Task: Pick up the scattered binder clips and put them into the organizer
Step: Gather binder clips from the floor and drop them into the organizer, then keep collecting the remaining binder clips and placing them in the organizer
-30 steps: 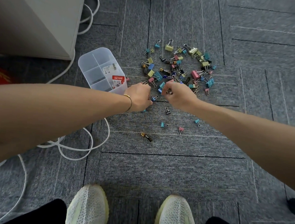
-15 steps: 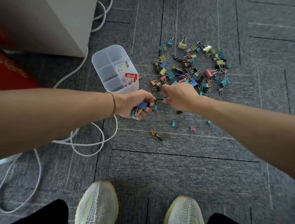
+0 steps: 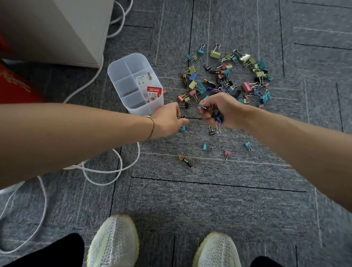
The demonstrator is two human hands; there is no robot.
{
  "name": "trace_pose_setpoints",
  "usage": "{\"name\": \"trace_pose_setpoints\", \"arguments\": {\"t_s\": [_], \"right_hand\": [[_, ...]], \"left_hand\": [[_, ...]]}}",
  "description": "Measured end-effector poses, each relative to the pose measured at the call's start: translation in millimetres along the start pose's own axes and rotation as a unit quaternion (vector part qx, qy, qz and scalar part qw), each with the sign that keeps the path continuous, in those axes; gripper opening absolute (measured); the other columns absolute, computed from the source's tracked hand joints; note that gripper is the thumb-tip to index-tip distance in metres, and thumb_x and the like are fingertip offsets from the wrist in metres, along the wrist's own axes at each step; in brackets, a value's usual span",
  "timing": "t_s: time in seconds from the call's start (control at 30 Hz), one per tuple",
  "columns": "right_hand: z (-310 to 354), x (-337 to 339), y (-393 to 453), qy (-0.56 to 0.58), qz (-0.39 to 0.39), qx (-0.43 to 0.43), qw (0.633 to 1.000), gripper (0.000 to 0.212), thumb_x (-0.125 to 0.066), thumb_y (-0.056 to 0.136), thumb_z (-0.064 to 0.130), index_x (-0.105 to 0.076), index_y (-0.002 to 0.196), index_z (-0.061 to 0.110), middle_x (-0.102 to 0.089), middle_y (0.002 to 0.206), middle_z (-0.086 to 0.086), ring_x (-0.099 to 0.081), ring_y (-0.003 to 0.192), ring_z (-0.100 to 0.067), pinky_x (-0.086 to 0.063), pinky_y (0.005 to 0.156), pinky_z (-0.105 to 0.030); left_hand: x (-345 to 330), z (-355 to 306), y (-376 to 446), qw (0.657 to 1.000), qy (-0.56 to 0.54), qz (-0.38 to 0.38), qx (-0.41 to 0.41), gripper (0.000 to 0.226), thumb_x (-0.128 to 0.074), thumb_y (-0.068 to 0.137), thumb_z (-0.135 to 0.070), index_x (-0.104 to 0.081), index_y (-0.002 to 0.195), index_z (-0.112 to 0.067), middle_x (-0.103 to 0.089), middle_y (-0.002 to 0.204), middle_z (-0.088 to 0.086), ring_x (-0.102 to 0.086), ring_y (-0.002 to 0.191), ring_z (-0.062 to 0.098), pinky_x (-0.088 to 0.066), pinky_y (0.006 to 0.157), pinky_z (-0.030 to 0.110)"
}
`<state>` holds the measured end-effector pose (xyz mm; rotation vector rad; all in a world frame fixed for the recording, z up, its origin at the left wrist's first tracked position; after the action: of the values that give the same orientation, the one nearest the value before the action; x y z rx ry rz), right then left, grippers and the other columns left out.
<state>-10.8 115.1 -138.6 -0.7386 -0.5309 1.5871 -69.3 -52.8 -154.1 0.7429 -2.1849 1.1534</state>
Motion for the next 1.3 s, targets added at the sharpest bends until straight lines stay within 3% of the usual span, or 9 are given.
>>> {"name": "trace_pose_setpoints", "arguments": {"t_s": [0.13, 0.27, 0.5, 0.6, 0.7, 0.87, 1.0, 1.13, 1.3], "right_hand": [[6.2, -1.3, -3.8, 0.097, 0.084, 0.021, 0.992, 0.018, -0.038, 0.077, 0.02, -0.052, 0.071, 0.01, -0.046, 0.066, -0.005, -0.038, 0.056, -0.018, -0.026, 0.052, -0.031], [11.0, -3.8, -3.5, 0.118, 0.094, 0.006, 0.989, 0.035, -0.042, 0.094, 0.033, -0.054, 0.069, 0.011, -0.052, 0.067, -0.005, -0.041, 0.055, -0.017, -0.027, 0.051, -0.03], [0.3, -13.0, -3.0, -0.196, -0.06, -0.044, 0.978, 0.024, -0.054, 0.102, 0.023, -0.065, 0.088, 0.007, -0.061, 0.069, -0.002, -0.047, 0.051, -0.009, -0.035, 0.048, -0.023], [-6.3, -26.2, 4.1, -0.432, -0.121, -0.001, 0.894, 0.03, -0.055, 0.103, 0.03, -0.066, 0.082, 0.013, -0.063, 0.068, -0.002, -0.052, 0.053, -0.013, -0.043, 0.048, -0.026], [-6.5, -43.7, 9.3, -0.619, -0.115, 0.077, 0.773, 0.034, -0.051, 0.103, 0.041, -0.064, 0.09, 0.013, -0.064, 0.073, 0.0, -0.062, 0.063, -0.018, -0.055, 0.058, -0.032], [-1.5, -63.6, 13.0, -0.786, -0.066, 0.139, 0.598, 0.04, -0.04, 0.104, 0.051, -0.051, 0.107, 0.013, -0.054, 0.067, 0.001, -0.048, 0.052, -0.011, -0.032, 0.044, -0.026], [0.0, -73.0, 17.3, -0.826, -0.054, 0.17, 0.535, 0.034, -0.037, 0.107, 0.04, -0.054, 0.107, 0.01, -0.052, 0.062, 0.003, -0.045, 0.048, -0.012, -0.034, 0.045, -0.026], [0.6, -74.0, 21.1, -0.77, -0.077, 0.161, 0.613, 0.041, -0.039, 0.103, 0.031, -0.063, 0.079, 0.008, -0.053, 0.058, 0.003, -0.05, 0.046, -0.012, -0.049, 0.046, -0.029], [12.8, -60.0, 26.0, -0.356, -0.117, 0.042, 0.926, 0.036, -0.049, 0.097, 0.017, -0.064, 0.066, 0.009, -0.055, 0.053, -0.001, -0.041, 0.045, -0.015, -0.033, 0.045, -0.024]], "left_hand": [[-1.4, -5.7, 4.0, 0.996, 0.089, -0.026, -0.017, 0.036, -0.061, 0.099, -0.044, -0.049, 0.113, -0.013, -0.06, 0.096, 0.005, -0.059, 0.089, 0.025, -0.045, 0.069, 0.036], [2.1, -18.6, 5.9, 0.966, 0.231, -0.054, -0.106, 0.026, -0.056, 0.103, -0.038, -0.054, 0.107, -0.012, -0.059, 0.093, 0.007, -0.055, 0.083, 0.027, -0.044, 0.068, 0.038], [9.7, -13.0, 3.6, 0.979, 0.183, 0.018, -0.092, 0.029, -0.049, 0.103, -0.031, -0.063, 0.093, -0.008, -0.066, 0.082, 0.008, -0.061, 0.07, 0.021, -0.045, 0.054, 0.031], [6.5, 4.3, -3.6, 0.992, -0.071, 0.103, -0.002, 0.029, -0.044, 0.107, -0.027, -0.059, 0.089, -0.009, -0.062, 0.071, 0.008, -0.054, 0.055, 0.02, -0.041, 0.047, 0.028], [7.0, 22.3, -13.8, 0.949, -0.252, 0.173, 0.078, 0.03, -0.044, 0.102, -0.018, -0.054, 0.077, -0.006, -0.052, 0.059, 0.008, -0.044, 0.044, 0.018, -0.03, 0.037, 0.023], [19.8, 40.0, -30.2, 0.873, -0.361, 0.319, 0.076, 0.024, -0.042, 0.097, -0.018, -0.048, 0.075, -0.011, -0.049, 0.066, 0.008, -0.041, 0.052, 0.019, -0.029, 0.038, 0.023], [32.6, 36.4, -42.9, 0.824, -0.406, 0.391, 0.054, 0.018, -0.039, 0.088, -0.019, -0.047, 0.073, -0.013, -0.05, 0.071, 0.007, -0.041, 0.053, 0.017, -0.03, 0.04, 0.021], [45.1, 30.0, -43.6, 0.818, -0.429, 0.381, 0.04, 0.033, -0.046, 0.097, -0.031, -0.047, 0.069, -0.015, -0.051, 0.069, 0.005, -0.041, 0.054, 0.015, -0.028, 0.041, 0.022], [79.2, 35.4, -33.8, 0.868, -0.45, 0.196, 0.078, 0.033, -0.055, 0.1, -0.026, -0.048, 0.069, -0.017, -0.052, 0.065, 0.001, -0.044, 0.049, 0.011, -0.03, 0.035, 0.018]]}}
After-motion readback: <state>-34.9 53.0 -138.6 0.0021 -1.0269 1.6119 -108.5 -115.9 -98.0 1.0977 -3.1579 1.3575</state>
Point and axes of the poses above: each hand's wrist, its own y-axis towards the middle knuckle, its own x-axis out of the back of the hand, z = x × y, the point moved 3 cm from there along y, towards the middle knuckle
